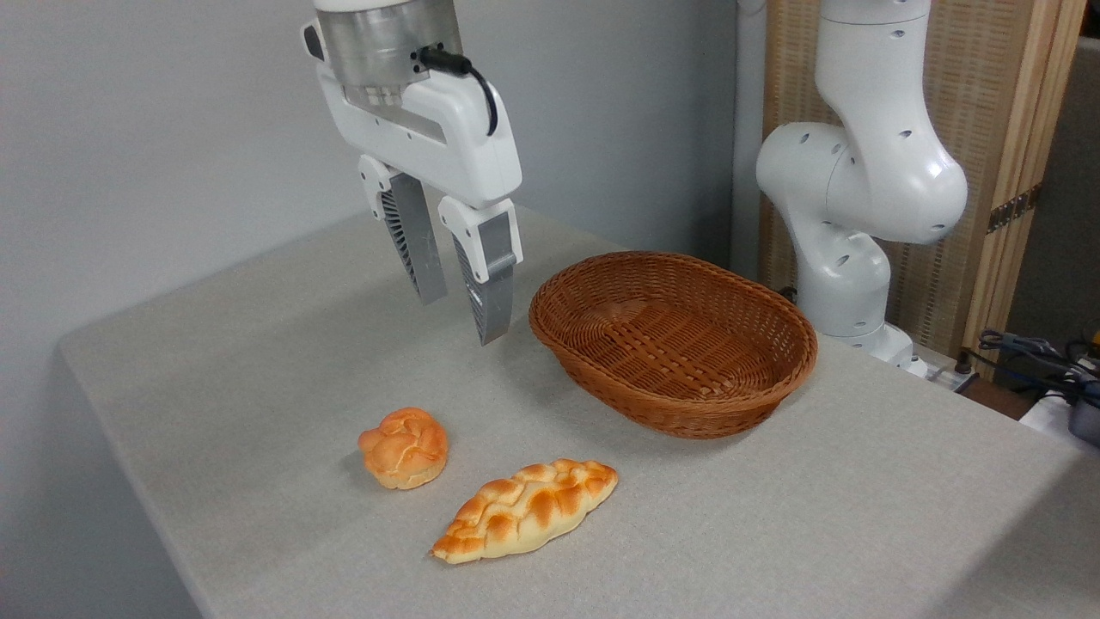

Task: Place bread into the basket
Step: 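Lower the open gripper down onto the braided bread roll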

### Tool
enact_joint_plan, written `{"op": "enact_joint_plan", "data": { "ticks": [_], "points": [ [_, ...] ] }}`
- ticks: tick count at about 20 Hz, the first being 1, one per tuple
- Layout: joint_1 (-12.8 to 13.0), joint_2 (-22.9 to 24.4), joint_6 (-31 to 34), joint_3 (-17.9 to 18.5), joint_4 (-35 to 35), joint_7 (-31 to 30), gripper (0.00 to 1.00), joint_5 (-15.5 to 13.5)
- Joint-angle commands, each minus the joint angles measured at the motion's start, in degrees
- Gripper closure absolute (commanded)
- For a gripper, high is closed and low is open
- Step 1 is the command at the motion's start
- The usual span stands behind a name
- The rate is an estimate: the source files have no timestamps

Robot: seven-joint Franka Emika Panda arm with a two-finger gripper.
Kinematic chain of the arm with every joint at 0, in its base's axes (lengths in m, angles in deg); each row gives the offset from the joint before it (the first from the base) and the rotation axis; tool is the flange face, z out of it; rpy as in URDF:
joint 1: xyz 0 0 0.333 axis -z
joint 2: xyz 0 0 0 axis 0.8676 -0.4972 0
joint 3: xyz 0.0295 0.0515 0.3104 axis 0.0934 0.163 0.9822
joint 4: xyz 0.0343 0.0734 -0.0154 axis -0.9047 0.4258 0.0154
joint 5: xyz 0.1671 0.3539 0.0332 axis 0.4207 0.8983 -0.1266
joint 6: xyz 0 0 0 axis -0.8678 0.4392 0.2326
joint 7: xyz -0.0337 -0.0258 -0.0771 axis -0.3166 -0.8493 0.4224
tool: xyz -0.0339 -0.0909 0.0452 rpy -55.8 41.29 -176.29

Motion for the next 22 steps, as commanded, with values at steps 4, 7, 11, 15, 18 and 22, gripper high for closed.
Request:
{"op": "enact_joint_plan", "data": {
  "ticks": [4,7,11,15,18,22],
  "points": [
    [2.2,5.3,-12.4,0.7,13.8,1.2,0.0,1.5],
    [2.1,5.5,-14.2,2.0,19.2,1.0,0.0,6.7],
    [2.1,6.0,-27.4,2.1,29.9,0.9,0.0,7.2],
    [2.2,5.7,-29.2,2.1,31.9,0.9,0.0,7.7],
    [2.2,5.2,-29.3,2.1,32.1,0.9,0.0,10.2],
    [2.2,5.2,-30.4,2.1,32.2,0.8,0.0,10.7]
  ]
}}
